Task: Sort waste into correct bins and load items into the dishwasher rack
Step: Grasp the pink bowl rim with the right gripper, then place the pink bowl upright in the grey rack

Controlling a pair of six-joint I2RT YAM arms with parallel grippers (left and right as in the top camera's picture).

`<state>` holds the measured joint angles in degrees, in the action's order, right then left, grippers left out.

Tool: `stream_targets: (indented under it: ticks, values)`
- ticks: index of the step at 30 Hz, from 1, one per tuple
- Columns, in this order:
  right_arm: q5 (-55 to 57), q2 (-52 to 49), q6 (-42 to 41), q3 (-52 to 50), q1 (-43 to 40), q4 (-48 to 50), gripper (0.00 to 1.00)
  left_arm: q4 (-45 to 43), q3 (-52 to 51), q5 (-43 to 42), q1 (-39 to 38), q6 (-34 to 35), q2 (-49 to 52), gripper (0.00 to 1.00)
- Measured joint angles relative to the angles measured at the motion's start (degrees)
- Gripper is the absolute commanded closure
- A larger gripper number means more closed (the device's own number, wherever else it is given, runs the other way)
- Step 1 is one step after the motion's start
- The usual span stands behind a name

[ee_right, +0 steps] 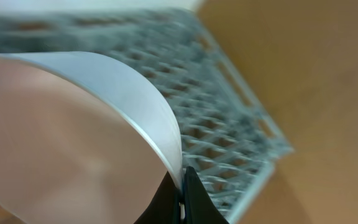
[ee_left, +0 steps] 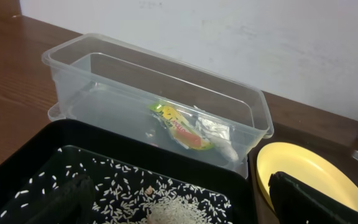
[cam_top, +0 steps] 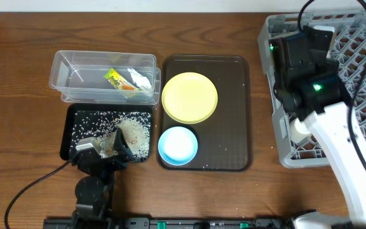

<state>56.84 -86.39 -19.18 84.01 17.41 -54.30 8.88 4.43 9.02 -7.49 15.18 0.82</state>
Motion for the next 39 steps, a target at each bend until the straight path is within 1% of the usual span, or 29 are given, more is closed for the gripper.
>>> stream_targets:
  ticks: [3, 10, 16, 23, 25, 26, 29, 30, 36, 39]
  values:
    - [4.33, -4.44, -0.85, -0.55, -3.43, 1.64, 0.99, 0.00, 0.00, 0.00, 0.00, 0.00, 0.00, 0.08]
    - [6.05, -13.38, -1.46, -0.57, -8.46, 1.75, 0.99, 0.00, 0.00, 0.00, 0.00, 0.00, 0.00, 0.08]
    - [5.11, -19.02, -1.51, -0.61, -8.13, 0.57, 0.99, 0.00, 0.00, 0.00, 0.00, 0.00, 0.00, 0.08]
    - [3.93, -19.32, -3.04, -0.61, -4.26, -5.75, 0.99, 0.00, 0.00, 0.00, 0.00, 0.00, 0.00, 0.08]
    - [3.65, -19.32, -4.70, -0.61, -2.38, -8.74, 0.96, 0.00, 0.00, 0.00, 0.00, 0.00, 0.00, 0.08]
    - [3.13, -19.32, -5.66, -0.63, -1.66, -10.03, 0.92, 0.00, 0.00, 0.00, 0.00, 0.00, 0.00, 0.08]
    - [0.57, -19.32, -8.85, -0.66, 0.79, -13.55, 0.68, 0.00, 0.00, 0.00, 0.00, 0.00, 0.00, 0.08]
    - [-0.76, -19.32, -9.60, -0.66, 1.55, -14.08, 0.64, 0.00, 0.00, 0.00, 0.00, 0.00, 0.00, 0.08]
    - [-13.57, -19.21, -11.23, -0.68, 5.64, -13.73, 0.59, 0.00, 0.00, 0.00, 0.00, 0.02, 0.00, 0.08]
    - [-24.37, -18.45, -10.45, -0.68, 8.63, -10.64, 0.57, 0.00, 0.00, 0.00, 0.00, 0.00, 0.00, 0.08]
